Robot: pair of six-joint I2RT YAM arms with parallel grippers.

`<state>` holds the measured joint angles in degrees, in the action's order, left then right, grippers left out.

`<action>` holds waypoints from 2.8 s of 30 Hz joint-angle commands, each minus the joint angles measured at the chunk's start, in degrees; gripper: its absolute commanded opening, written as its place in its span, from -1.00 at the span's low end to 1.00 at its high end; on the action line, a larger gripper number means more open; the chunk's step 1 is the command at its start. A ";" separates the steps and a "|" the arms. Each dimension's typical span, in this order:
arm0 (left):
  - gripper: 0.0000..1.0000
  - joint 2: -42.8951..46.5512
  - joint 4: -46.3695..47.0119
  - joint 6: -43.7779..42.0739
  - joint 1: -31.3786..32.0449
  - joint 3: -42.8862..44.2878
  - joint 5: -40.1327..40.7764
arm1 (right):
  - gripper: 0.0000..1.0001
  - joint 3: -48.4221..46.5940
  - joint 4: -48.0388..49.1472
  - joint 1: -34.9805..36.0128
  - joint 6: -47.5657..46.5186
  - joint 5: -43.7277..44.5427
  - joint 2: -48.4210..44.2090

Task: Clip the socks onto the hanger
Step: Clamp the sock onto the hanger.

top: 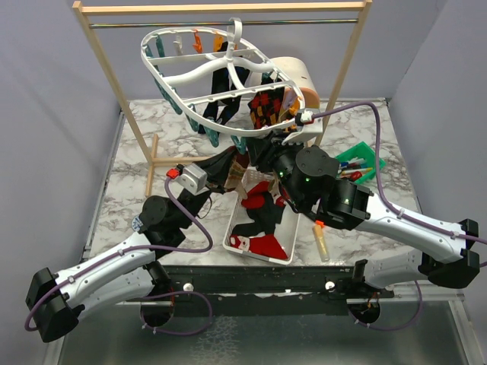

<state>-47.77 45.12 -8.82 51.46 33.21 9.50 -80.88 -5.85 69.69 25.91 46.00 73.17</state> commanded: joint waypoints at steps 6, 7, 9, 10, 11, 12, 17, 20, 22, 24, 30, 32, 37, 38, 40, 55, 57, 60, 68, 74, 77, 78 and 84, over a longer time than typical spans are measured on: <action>-1.00 1.44 1.63 3.44 0.01 0.17 -1.65 | -1.00 0.38 0.14 0.30 1.47 0.94 0.73; -1.00 1.45 1.63 3.74 0.02 0.12 -1.67 | -0.99 0.37 0.14 0.29 1.55 0.89 0.75; -1.00 1.55 1.63 4.09 -0.04 0.12 -1.67 | -0.99 0.42 0.08 0.31 1.79 0.64 0.93; -1.00 1.57 1.63 4.15 -0.05 0.15 -1.94 | -1.00 0.46 -0.09 0.31 2.03 0.59 1.00; -1.00 1.49 1.63 4.16 -0.05 0.16 -2.28 | -0.99 0.50 -0.06 0.30 2.27 0.58 1.06; -1.00 1.41 1.59 4.20 -0.02 0.04 -2.49 | -0.99 0.50 -0.01 0.32 2.30 0.58 1.12; -1.00 1.37 1.63 5.03 -0.04 -0.38 -3.34 | -1.00 0.37 -0.38 0.28 2.39 0.45 1.20; -1.00 1.96 1.59 4.60 0.00 -1.13 -2.50 | -1.00 1.08 -0.37 0.29 2.25 -0.12 0.66; -1.00 2.55 1.55 3.73 -0.03 -2.07 -1.50 | -1.00 1.54 -0.64 0.24 1.96 -0.28 0.32; -1.00 3.30 1.55 3.64 0.01 -2.80 -0.18 | -0.99 1.96 -0.98 0.28 2.24 -0.13 0.01; -1.00 2.60 1.62 4.20 -0.01 -1.28 -0.24 | -0.99 2.39 -1.18 0.29 3.08 -0.85 0.35; -1.00 2.14 1.63 4.17 -0.04 -0.46 -0.48 | -0.99 2.40 -1.14 0.32 3.26 -1.16 0.47; -1.00 1.02 1.72 4.63 -0.04 1.10 -1.76 | -0.99 2.31 -0.94 0.34 4.06 -1.91 1.16; -1.00 0.86 1.80 4.99 -0.05 1.19 -1.90 | -0.99 2.31 -0.88 0.28 4.14 -2.02 1.30; -1.00 0.42 2.09 5.57 0.01 1.33 -2.10 | -1.00 2.31 -0.82 0.32 4.35 -2.09 1.44; -1.00 0.36 3.13 7.55 -0.05 1.93 -1.79 | -0.99 3.36 0.70 0.27 5.24 -0.26 1.98; -1.00 0.55 3.13 7.99 0.01 2.00 -1.60 | -0.99 3.30 0.55 0.30 5.16 -0.25 2.14; -1.00 0.44 3.13 7.92 -0.03 2.04 -1.90 | -0.99 3.23 0.62 0.27 4.97 -1.62 2.13; -1.00 1.66 3.05 7.01 -0.05 -0.16 -1.41 | 0.05 5.04 1.44 0.29 3.36 -6.28 -1.43; -0.71 2.74 2.91 6.62 -0.02 -1.62 -1.33 | 0.42 6.70 1.34 0.34 2.77 -9.61 -4.62; 0.01 4.11 1.22 6.46 0.03 -2.30 -1.54 | 0.69 7.90 -0.69 0.30 2.36 -11.51 -6.90; 0.23 4.86 0.09 6.45 0.02 -2.54 -1.39 | 0.73 8.21 -1.55 0.31 2.65 -11.62 -7.90; 0.98 11.83 -8.15 6.93 -0.04 -5.09 1.31 | 0.84 16.29 -4.76 0.23 3.88 -10.16 -17.39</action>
<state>-40.64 43.05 -2.46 51.46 29.95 8.54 -69.12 -6.98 69.69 29.15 36.05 61.36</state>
